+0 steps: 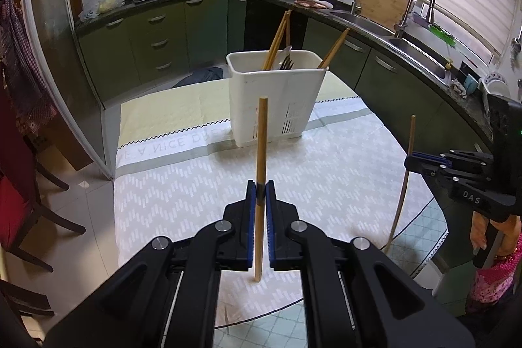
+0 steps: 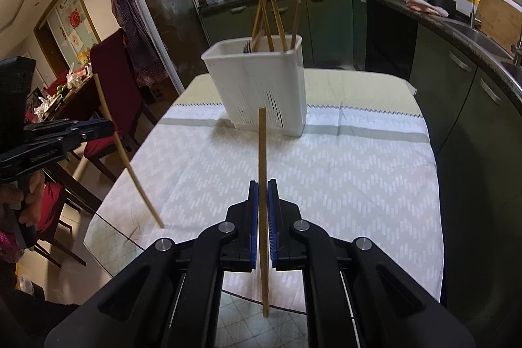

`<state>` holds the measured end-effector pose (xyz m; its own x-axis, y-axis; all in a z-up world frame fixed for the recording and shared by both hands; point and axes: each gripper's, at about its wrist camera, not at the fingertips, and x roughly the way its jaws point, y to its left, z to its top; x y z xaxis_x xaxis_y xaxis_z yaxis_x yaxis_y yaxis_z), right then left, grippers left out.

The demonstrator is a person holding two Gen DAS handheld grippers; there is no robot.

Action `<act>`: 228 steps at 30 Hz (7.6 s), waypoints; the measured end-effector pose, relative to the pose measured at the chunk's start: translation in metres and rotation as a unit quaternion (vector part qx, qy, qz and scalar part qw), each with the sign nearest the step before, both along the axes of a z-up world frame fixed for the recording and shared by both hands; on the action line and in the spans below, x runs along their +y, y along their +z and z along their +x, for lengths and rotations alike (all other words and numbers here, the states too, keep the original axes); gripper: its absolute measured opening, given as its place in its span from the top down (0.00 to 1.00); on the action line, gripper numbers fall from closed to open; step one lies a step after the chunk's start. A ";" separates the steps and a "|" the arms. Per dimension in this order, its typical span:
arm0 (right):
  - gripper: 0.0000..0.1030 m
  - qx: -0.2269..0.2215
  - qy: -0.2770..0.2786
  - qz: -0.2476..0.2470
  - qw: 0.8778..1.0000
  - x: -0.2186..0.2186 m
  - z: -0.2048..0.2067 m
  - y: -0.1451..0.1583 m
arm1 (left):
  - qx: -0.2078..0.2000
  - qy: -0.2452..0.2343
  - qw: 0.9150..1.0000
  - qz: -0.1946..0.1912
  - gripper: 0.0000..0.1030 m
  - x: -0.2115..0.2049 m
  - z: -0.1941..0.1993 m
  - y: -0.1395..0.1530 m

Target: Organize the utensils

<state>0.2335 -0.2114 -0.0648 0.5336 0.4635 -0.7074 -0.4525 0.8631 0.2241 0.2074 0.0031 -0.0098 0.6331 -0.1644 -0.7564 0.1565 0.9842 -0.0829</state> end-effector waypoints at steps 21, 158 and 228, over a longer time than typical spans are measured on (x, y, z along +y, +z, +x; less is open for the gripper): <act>0.94 -0.055 0.031 0.024 0.998 0.019 0.006 0.071 | -0.016 -0.018 1.000 -0.010 0.94 -0.008 0.019 0.030; 0.04 -0.228 -0.030 0.016 0.973 -0.035 -0.187 0.048 | -0.209 0.049 0.977 -0.003 0.06 -0.039 -0.181 0.008; 0.04 -0.224 -0.030 0.020 0.974 -0.030 -0.183 0.047 | -0.188 0.078 0.979 0.006 0.06 -0.044 -0.178 -0.001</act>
